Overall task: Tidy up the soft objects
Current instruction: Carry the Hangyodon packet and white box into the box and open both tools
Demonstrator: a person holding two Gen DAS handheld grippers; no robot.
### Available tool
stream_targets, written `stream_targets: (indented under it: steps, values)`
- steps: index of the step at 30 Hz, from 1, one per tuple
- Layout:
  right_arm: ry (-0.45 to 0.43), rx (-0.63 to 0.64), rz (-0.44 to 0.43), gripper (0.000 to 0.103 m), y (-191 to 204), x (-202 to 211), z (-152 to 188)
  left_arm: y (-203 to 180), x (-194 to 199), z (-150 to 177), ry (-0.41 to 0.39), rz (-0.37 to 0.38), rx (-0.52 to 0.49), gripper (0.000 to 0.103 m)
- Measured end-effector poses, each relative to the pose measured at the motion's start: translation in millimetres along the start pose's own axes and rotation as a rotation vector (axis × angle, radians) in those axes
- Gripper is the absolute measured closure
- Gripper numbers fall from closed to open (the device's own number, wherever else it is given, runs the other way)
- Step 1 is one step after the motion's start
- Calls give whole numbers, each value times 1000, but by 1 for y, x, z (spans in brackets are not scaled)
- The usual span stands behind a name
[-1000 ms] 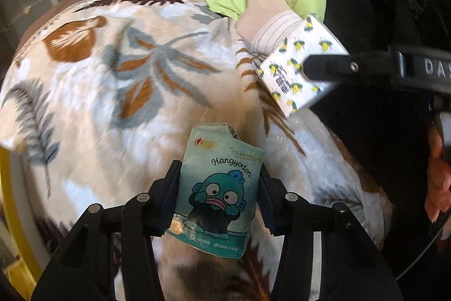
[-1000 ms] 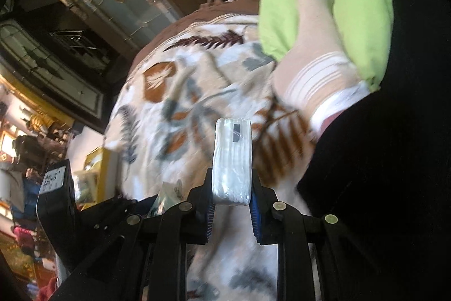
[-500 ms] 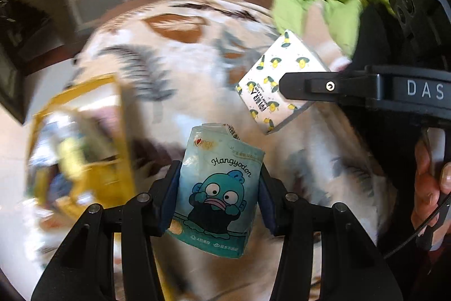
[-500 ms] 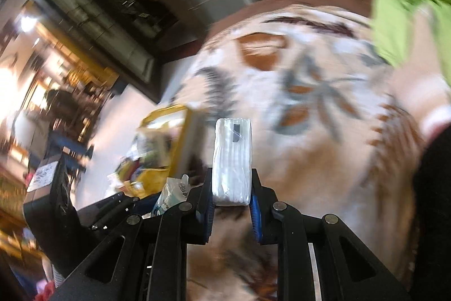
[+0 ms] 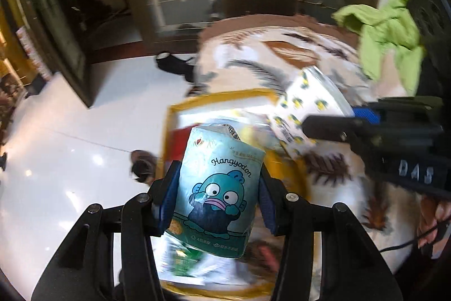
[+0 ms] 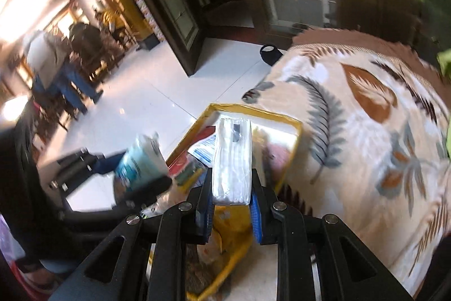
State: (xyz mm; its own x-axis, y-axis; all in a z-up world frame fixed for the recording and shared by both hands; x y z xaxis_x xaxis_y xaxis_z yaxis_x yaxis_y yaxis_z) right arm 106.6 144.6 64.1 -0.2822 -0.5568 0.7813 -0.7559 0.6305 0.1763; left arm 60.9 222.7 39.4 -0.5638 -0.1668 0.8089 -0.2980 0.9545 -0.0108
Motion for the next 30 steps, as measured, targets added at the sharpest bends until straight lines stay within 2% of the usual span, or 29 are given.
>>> stream_targets:
  steps: [6, 8, 10, 14, 15, 16, 18, 21, 24, 28, 30]
  values:
    - [60, 139, 120, 81, 27, -38, -2, 18, -33, 0, 36, -27, 45, 55]
    - [91, 150, 131, 81, 26, -52, 6, 21, -48, 8, 71, -22, 59, 55]
    - [102, 147, 119, 80, 23, -59, 13, 25, -60, 18, 104, 26, 98, 53]
    - [106, 195, 56, 76, 31, -59, 20, 23, -69, 29, 126, 35, 100, 52]
    - [105, 196, 46, 71, 31, -56, 21, 24, -67, 29, 123, 41, 106, 52]
    - [100, 185, 33, 60, 30, -51, 21, 24, -64, 28, 121, 45, 107, 52]
    - [81, 137, 0, 51, 26, -39, 21, 24, -60, 27, 114, 46, 105, 52]
    - [23, 74, -69, 50, 22, -14, 17, 23, -52, 25, 99, 40, 91, 51]
    - [-28, 26, -51, 50, 14, -2, 5, 21, -45, 26, 88, 38, 79, 51]
    - [-52, -55, -106, 48, 11, -9, -9, 17, -38, 31, 104, 56, 71, 51]
    - [-31, -39, -120, 48, 20, -23, -12, 16, -34, 34, 111, 58, 69, 51]
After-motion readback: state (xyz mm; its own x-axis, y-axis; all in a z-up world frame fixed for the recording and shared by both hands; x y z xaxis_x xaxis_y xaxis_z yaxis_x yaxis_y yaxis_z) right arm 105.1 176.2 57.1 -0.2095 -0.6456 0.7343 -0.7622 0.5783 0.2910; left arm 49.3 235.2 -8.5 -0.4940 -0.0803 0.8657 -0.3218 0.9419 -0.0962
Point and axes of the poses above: each gripper's, at about its wrist camera, not at the fingertips, and x roughly against the way its jaws point, y to its left, z to its underside, the point moved 4 cm from there along -x, roughly the way its jaws point, and after that the axes turned 9 degrees about x, right-handed, at the moved point
